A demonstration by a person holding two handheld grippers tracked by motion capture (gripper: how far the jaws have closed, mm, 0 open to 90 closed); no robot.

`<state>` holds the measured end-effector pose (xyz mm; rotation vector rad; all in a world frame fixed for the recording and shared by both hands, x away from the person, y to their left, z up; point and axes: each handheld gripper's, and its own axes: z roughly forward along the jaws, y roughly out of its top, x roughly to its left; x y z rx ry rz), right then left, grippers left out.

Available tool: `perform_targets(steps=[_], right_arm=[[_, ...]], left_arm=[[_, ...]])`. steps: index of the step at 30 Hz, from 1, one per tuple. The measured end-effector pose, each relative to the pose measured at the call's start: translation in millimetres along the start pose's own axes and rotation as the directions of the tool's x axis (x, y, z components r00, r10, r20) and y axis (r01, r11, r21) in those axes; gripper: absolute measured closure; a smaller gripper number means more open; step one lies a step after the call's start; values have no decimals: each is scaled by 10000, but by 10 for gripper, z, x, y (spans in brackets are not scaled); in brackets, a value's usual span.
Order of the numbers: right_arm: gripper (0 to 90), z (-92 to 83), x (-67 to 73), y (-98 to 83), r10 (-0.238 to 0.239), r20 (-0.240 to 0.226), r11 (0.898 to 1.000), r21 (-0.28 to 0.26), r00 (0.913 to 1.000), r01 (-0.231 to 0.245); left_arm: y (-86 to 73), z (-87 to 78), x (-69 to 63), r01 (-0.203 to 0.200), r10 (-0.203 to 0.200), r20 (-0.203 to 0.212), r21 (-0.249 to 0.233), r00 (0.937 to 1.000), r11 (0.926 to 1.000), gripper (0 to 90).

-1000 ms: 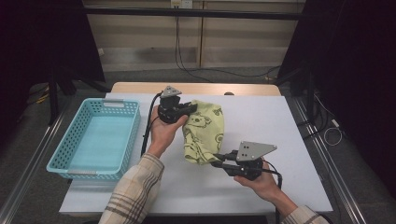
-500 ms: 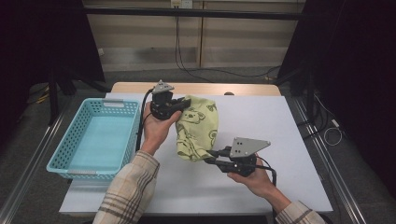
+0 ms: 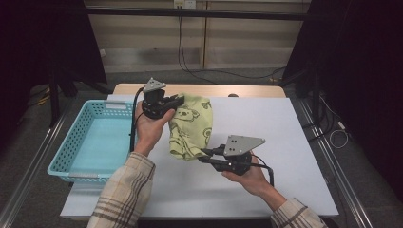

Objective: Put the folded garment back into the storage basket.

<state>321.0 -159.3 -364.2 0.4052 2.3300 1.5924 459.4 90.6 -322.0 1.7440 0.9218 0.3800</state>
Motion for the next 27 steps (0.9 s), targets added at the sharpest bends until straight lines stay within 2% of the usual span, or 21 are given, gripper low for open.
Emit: perform_targets(steps=[3, 11, 17, 20, 27], right_arm=[[794, 47, 6, 40, -25, -69, 10000, -29, 10000, 25], [794, 160, -1, 117, -288, -246, 9994, -189, 9993, 283], [794, 224, 10, 191, -218, -330, 9995, -247, 9992, 210], [794, 276, 15, 226, -255, -366, 9993, -296, 9990, 244], [794, 406, 16, 282, -275, -525, 9985, -487, 9982, 249]], left_arm=[[12, -49, 45, 12, -11, -215, 50, 9998, 10000, 783], [43, -129, 106, -7, 5, -382, -51, 9993, 10000, 783], [70, -238, 178, 84, -86, -499, -44, 9987, 10000, 784], [77, -294, 236, -40, 37, -653, -40, 9979, 10000, 784], [96, -404, 346, -24, 18, -819, -74, 9966, 10000, 784]])
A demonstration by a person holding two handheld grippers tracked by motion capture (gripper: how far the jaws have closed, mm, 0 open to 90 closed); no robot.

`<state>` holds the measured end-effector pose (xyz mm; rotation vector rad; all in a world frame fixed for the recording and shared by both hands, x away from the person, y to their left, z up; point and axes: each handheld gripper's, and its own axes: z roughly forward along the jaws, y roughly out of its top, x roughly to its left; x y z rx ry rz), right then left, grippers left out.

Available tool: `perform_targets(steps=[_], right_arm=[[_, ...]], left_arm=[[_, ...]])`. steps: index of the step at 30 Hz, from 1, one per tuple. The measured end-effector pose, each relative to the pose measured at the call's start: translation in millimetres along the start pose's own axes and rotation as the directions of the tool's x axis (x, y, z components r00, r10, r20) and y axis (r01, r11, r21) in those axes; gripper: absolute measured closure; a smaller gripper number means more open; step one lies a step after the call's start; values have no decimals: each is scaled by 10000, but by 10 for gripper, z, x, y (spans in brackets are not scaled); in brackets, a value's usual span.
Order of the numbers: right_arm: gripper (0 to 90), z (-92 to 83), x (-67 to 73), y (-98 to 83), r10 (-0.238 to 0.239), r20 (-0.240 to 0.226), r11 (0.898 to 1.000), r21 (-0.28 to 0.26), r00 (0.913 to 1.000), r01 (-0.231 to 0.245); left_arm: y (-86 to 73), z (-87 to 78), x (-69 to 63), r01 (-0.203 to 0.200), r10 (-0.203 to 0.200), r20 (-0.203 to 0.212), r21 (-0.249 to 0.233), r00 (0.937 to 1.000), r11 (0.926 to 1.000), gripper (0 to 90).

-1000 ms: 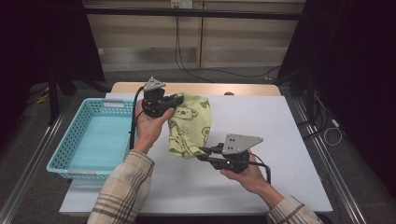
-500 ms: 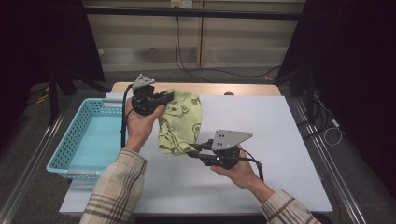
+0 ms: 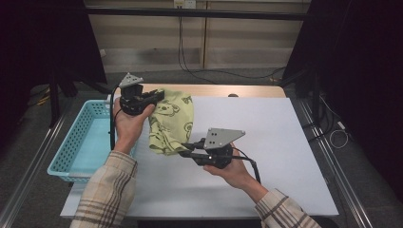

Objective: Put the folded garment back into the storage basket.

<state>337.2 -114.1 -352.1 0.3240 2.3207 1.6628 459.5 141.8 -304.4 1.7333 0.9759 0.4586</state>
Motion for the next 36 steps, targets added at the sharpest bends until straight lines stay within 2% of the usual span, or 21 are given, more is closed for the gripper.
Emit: perform_targets(steps=[9, 15, 18, 26, 32, 36], right_arm=[[795, 149, -1, 48, 46, -127, 9998, -210, 9999, -48], [794, 223, 4, 94, -10, -187, 9996, -287, 9998, 5], [795, 264, 8, 109, -6, -263, 9994, -350, 9997, -4], [795, 386, 15, 109, 108, -456, 9991, -401, 9989, -126], [795, 467, 16, 129, 105, -582, 9990, -428, 9982, -130], [795, 518, 14, 166, 121, -624, 9989, -436, 9980, -148]], left_arm=[[-4, -74, 122, 131, -131, -187, -3, 9997, 9999, 784], [-2, -133, 201, 9, -6, -284, 99, 9996, 10000, 784], [-1, -155, 219, 204, -205, -300, -35, 9993, 9998, 784], [-4, -208, 306, 55, -41, -473, 283, 9989, 9996, 784], [-12, -255, 358, 66, -57, -590, 149, 9982, 9999, 784], [-1, -296, 407, -3, 20, -766, 224, 9971, 9997, 784]])
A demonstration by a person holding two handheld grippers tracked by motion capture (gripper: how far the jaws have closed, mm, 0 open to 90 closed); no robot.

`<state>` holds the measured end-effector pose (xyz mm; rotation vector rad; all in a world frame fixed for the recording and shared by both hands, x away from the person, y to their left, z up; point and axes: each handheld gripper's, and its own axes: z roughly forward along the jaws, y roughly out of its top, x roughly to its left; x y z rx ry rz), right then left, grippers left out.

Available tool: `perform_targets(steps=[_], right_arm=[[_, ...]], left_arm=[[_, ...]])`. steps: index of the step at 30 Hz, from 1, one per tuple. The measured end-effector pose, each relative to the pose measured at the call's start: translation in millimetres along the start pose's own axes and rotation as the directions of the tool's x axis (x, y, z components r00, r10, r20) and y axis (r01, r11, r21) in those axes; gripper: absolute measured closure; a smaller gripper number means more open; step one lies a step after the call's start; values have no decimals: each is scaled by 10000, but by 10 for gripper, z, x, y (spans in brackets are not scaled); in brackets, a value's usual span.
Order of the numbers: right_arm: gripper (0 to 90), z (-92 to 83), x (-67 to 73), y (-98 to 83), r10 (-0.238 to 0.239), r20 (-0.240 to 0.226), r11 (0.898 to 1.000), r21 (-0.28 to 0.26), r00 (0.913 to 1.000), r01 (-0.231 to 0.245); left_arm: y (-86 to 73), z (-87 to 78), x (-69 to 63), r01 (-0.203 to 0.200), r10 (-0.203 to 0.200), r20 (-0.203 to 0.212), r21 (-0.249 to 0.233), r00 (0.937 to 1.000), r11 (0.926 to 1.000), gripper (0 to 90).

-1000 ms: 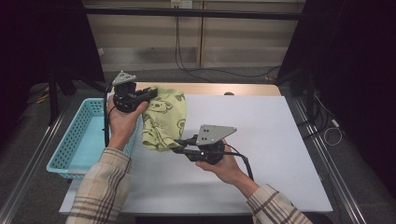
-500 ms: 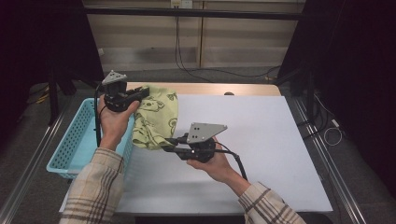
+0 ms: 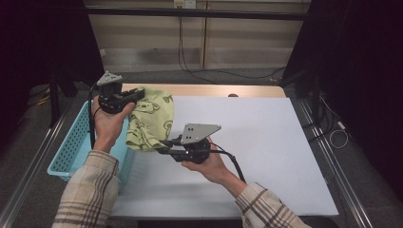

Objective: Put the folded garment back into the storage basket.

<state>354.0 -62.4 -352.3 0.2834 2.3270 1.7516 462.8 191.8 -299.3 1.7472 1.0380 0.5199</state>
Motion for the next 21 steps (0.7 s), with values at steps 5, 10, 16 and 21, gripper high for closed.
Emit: perform_targets(steps=[5, 10, 16, 21], right_arm=[[795, 90, -7, 42, -24, -110, 10000, -74, 9999, 23], [795, 179, 5, 67, -58, -315, 10000, -73, 9995, 56], [795, 290, 20, 98, -68, -448, 9999, -144, 9990, 61], [795, 389, 24, 133, -116, -558, 9998, -167, 9984, 107]], left_arm=[[-13, -64, 79, 180, -180, -74, -8, 9998, 9998, 784], [-31, -106, 143, 192, -193, -184, -26, 9996, 9998, 784], [-29, -182, 224, 302, -303, -289, -46, 9991, 9995, 784], [-43, -249, 306, 405, -413, -431, -207, 9982, 9990, 784]])
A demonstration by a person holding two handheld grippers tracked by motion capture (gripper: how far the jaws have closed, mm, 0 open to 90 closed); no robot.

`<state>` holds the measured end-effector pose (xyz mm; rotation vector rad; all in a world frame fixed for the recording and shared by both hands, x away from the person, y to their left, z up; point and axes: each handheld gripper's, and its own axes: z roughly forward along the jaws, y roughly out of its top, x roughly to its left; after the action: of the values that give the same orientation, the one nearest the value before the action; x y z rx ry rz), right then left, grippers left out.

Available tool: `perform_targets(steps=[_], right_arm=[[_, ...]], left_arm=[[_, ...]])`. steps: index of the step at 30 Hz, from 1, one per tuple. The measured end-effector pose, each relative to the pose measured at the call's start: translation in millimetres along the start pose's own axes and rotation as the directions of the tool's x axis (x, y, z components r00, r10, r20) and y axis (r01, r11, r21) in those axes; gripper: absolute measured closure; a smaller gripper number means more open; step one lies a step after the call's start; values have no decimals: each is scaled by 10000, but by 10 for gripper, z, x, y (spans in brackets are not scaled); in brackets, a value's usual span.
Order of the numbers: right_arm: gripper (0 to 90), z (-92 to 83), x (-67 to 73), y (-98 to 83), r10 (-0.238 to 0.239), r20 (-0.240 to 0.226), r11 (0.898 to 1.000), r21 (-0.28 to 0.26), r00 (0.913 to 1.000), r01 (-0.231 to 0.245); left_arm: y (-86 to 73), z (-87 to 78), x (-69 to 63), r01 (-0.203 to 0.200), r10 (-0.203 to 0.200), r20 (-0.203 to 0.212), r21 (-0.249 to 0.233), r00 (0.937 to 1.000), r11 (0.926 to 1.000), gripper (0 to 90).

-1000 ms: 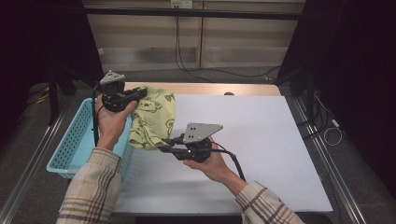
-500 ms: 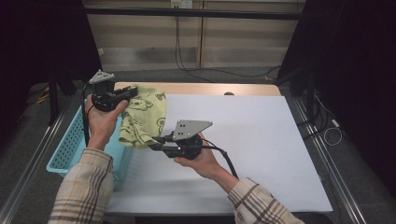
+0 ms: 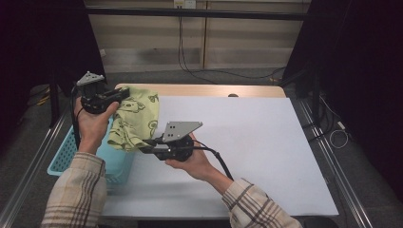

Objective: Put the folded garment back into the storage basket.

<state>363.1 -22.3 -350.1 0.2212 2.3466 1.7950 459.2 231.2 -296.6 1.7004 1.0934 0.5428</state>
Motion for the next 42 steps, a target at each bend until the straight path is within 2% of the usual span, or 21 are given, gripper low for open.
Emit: perform_targets(steps=[6, 7, 13, 21, 22, 23, 25, 26, 27, 28, 31, 33, 34, 35, 36, 38, 39, 41, 42], right_arm=[[795, 89, 3, 40, -57, -63, 10000, -12, 10000, 57], [796, 107, 0, 45, -103, -78, 9999, -15, 9999, 103], [797, 193, 1, 74, -145, -161, 9999, 26, 9998, 145], [797, 280, 7, 108, -200, -247, 9998, 45, 9995, 201], [797, 311, 12, 115, -224, -270, 9997, 92, 9994, 227], [797, 319, 15, 117, -188, -302, 9998, 112, 9994, 192], [797, 345, 14, 125, -237, -309, 9996, 171, 9992, 242], [797, 358, 13, 128, -254, -316, 9995, 193, 9992, 260], [797, 373, 10, 131, -317, -328, 9992, 215, 9990, 324], [797, 385, 9, 133, -318, -301, 9992, 246, 9990, 326], [797, 428, 2, 134, -300, -340, 9991, 285, 9990, 309], [797, 450, 10, 132, -182, -342, 9990, 409, 9993, 196], [797, 466, 13, 129, -235, -357, 9987, 440, 9991, 251], [797, 483, 11, 128, -379, -327, 9984, 395, 9987, 392], [797, 490, 23, 124, -268, -346, 9977, 608, 9990, 289], [797, 512, 12, 123, -277, -374, 9971, 700, 9989, 303], [797, 526, 9, 126, -257, -363, 9971, 713, 9990, 283], [797, 552, 7, 124, -270, -418, 9969, 729, 9988, 300], [797, 570, 9, 117, -255, -405, 9966, 770, 9989, 285]], left_arm=[[-30, -64, 84, 208, -207, -109, 48, 9997, 9998, 784], [-30, -66, 104, 113, -113, -185, -19, 9998, 9999, 784], [-40, -114, 170, 194, -194, -303, -12, 9994, 9998, 785], [-56, -150, 255, 251, -251, -238, 23, 9994, 9997, 785], [-72, -150, 254, 391, -388, -260, 114, 9989, 9992, 784], [-75, -147, 268, 242, -240, -343, 57, 9991, 9997, 785], [-82, -150, 276, 245, -242, -353, 72, 9991, 9997, 785], [-92, -166, 298, 230, -219, -429, 248, 9988, 9994, 784], [-99, -170, 303, 355, -345, -427, 216, 9985, 9991, 785], [-101, -169, 329, 224, -220, -511, 89, 9985, 9997, 784], [-120, -187, 361, 433, -426, -493, 139, 9979, 9990, 785], [-133, -197, 379, 406, -391, -603, 231, 9974, 9989, 784], [-137, -193, 393, 339, -331, -622, 110, 9975, 9994, 785], [-146, -200, 406, 327, -313, -606, 216, 9977, 9992, 784], [-153, -200, 413, 344, -330, -635, 200, 9974, 9992, 784], [-171, -194, 432, 408, -398, -700, 130, 9967, 9991, 784], [-181, -195, 430, 552, -537, -643, 219, 9965, 9982, 784], [-195, -187, 472, 346, -322, -780, 294, 9964, 9990, 784], [-202, -196, 468, 518, -483, -815, 415, 9955, 9978, 784]])
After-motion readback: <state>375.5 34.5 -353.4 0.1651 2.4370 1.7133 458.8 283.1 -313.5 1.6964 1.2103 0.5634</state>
